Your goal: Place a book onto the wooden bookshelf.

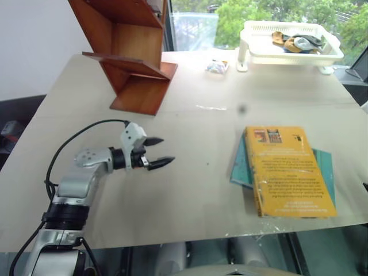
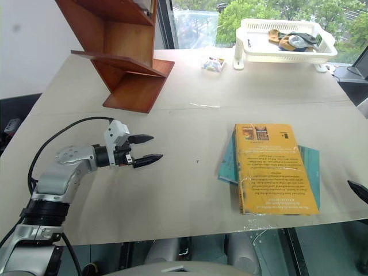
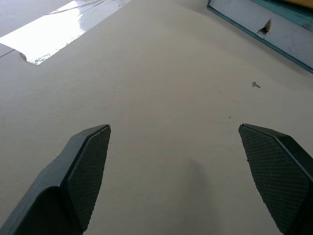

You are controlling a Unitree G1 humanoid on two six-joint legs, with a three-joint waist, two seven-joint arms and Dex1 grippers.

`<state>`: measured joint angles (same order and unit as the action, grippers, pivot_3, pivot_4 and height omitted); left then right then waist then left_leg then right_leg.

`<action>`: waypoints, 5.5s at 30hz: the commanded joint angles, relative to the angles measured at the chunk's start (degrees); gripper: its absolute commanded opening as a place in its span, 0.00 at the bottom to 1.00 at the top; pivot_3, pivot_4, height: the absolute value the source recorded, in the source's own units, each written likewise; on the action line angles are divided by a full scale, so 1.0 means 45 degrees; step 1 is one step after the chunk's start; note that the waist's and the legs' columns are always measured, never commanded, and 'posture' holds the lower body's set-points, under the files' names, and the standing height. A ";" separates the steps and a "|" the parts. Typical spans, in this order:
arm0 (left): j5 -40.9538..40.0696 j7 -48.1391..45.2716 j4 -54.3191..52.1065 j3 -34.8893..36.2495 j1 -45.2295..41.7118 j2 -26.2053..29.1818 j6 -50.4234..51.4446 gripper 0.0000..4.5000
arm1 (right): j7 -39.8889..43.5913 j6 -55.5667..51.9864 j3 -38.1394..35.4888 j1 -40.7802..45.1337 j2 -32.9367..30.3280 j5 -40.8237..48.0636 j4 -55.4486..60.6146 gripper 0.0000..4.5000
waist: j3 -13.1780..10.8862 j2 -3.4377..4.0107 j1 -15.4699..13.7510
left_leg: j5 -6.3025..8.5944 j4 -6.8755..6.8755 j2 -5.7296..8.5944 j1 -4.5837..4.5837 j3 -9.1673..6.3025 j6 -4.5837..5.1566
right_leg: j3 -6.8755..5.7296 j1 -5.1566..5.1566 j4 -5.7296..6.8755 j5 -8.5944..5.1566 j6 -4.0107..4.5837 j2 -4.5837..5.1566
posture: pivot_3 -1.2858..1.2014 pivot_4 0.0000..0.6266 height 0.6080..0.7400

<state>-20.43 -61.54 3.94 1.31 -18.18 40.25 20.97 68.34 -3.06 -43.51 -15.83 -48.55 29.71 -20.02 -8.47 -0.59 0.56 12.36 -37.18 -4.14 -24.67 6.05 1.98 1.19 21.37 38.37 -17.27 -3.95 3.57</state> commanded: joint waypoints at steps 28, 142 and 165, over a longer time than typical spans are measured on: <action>-0.0229 -0.0287 -0.0383 0.0287 -0.0148 0.0128 0.0087 0.99 | 0.0125 0.0482 0.0022 0.0568 -0.0278 0.0032 -0.0217 1.00 | 0.0000 0.0000 0.0008 | -0.0001 -0.0001 0.0000 0.0002 0.0006 -0.0001 | 0.0000 -0.0001 0.0000 0.0000 0.0000 0.0000 | 0.52 0.24 1.00; -0.3710 -0.3544 0.3347 -0.0557 -0.7814 -0.3992 0.9779 0.02 | -0.0861 -0.7101 -0.4943 -0.6276 0.1248 1.0595 1.2472 1.00 | -0.0074 -0.0135 -0.0282 | 0.0001 -0.0071 0.0011 -0.0215 -0.0224 0.0003 | -0.0150 0.0077 -0.0031 -0.0001 0.0006 -0.0010 | 0.52 0.24 1.00; 0.6230 -0.1175 0.4618 -0.2500 -1.2527 0.1297 -0.9703 0.02 | 0.1268 -0.8207 -0.1978 0.1756 -0.1615 0.9628 0.5397 1.00 | -0.0071 -0.0117 -0.0316 | -0.0036 -0.0076 0.0050 -0.0224 -0.0159 -0.0049 | -0.0128 0.0057 -0.0081 0.0003 -0.0003 -0.0026 | 0.52 0.24 1.00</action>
<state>5.43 -68.64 23.50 -10.79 -72.50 44.50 -19.07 72.68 -40.28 -51.61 -8.66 -55.39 73.50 4.97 -8.79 -1.12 -0.86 12.20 -37.52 -3.92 -25.67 5.35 1.75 0.63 21.63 38.02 -17.26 -3.97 3.45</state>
